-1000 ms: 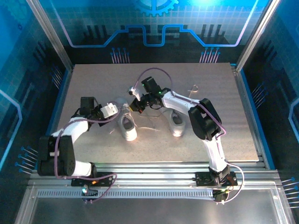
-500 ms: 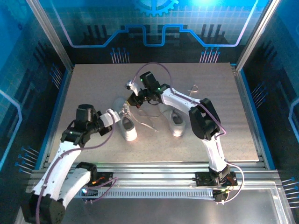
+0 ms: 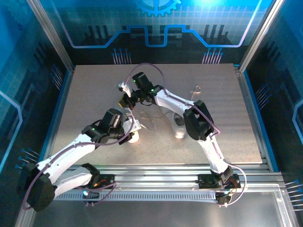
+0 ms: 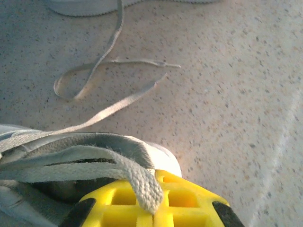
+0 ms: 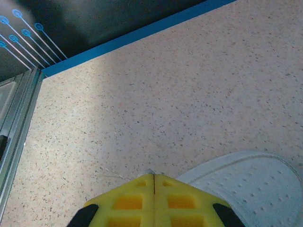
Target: Tie the shoes
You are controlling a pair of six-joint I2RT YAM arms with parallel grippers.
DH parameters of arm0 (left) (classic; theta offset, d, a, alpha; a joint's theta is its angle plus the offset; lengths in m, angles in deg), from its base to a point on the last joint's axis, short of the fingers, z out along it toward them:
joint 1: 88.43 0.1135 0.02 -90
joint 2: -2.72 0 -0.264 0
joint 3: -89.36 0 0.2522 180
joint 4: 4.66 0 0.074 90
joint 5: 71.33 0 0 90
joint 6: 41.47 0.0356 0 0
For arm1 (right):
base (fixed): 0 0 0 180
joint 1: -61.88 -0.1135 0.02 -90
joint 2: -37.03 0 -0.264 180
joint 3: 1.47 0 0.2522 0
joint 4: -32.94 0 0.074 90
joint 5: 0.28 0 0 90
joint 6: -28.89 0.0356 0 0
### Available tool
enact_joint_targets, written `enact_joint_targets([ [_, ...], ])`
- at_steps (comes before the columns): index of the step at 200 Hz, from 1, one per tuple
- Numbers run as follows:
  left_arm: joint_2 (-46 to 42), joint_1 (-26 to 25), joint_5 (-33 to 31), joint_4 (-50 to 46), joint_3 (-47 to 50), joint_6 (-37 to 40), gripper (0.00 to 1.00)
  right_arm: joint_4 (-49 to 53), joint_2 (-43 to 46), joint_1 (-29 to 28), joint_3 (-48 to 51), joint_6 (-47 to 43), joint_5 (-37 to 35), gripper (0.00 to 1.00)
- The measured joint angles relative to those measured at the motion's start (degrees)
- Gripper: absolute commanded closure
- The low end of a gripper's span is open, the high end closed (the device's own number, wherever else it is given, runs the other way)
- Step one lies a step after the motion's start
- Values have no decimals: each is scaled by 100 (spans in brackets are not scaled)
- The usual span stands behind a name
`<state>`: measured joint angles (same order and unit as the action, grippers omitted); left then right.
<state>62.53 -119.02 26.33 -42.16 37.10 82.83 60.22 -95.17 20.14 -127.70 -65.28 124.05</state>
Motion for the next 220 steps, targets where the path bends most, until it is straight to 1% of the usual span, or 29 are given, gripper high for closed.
enact_joint_targets([
  [27, 299, -249, -85, 404, -103, -269, 100, -13, -177, -26, -282, 0, 76, 100],
  [42, 363, -267, -105, 531, -103, -358, 78, 4, -271, -26, -400, 2, 87, 100],
  [47, 365, -271, -133, 553, -103, -428, 73, 9, -291, -26, -422, 4, 87, 98],
  [56, 356, -275, -214, 603, -101, -470, 63, 17, -304, -26, -426, 4, 85, 90],
  [63, 330, -275, -278, 629, -96, -483, 58, 28, -304, -26, -426, 28, 85, 85],
  [65, 315, -275, -299, 640, -87, -520, 57, 28, -304, -26, -426, 15, 83, 82],
  [82, 42, -251, -439, 678, 9, -557, 50, 26, -304, -26, -426, 61, 50, 73],
  [84, -7, -249, -463, 684, 26, -588, 50, 26, -304, -26, -426, 37, 46, 70],
  [86, -87, -240, -476, 684, 48, -570, 50, 33, -304, -26, -426, 83, 33, 70],
  [93, -286, -203, -507, 693, 101, -584, 49, 52, -302, -26, -426, 92, 11, 62],
  [102, -538, -151, -549, 688, 140, -595, 50, 90, -291, -22, -426, 127, -57, 56],
  [128, -1082, 83, -649, 603, 142, -684, 49, 254, -138, 2, -391, 254, -205, 46],
  [137, -1237, 160, -715, 564, 142, -754, 46, 304, -7, 26, -330, 334, -258, 45],
  [147, -1401, 271, -831, 535, 142, -911, 40, 295, 192, 76, -181, 396, -289, 44],
  [156, -1523, 402, -940, 483, 133, -1093, 38, 289, 444, 142, 57, 452, -291, 44],
  [178, -1624, 1108, -1038, 295, -59, -1888, 35, 98, 1259, 411, 1021, 529, -267, 43],
  [192, -1534, 1593, -920, 223, -236, -2288, 36, -48, 1703, 623, 1648, 518, -260, 43],
  [204, -1381, 1845, -741, 177, -343, -2428, 39, -118, 1932, 750, 2055, 437, -264, 44],
  [220, -1071, 2083, -452, 153, -444, -2498, 40, -83, 2124, 817, 2610, 245, -280, 44],
])
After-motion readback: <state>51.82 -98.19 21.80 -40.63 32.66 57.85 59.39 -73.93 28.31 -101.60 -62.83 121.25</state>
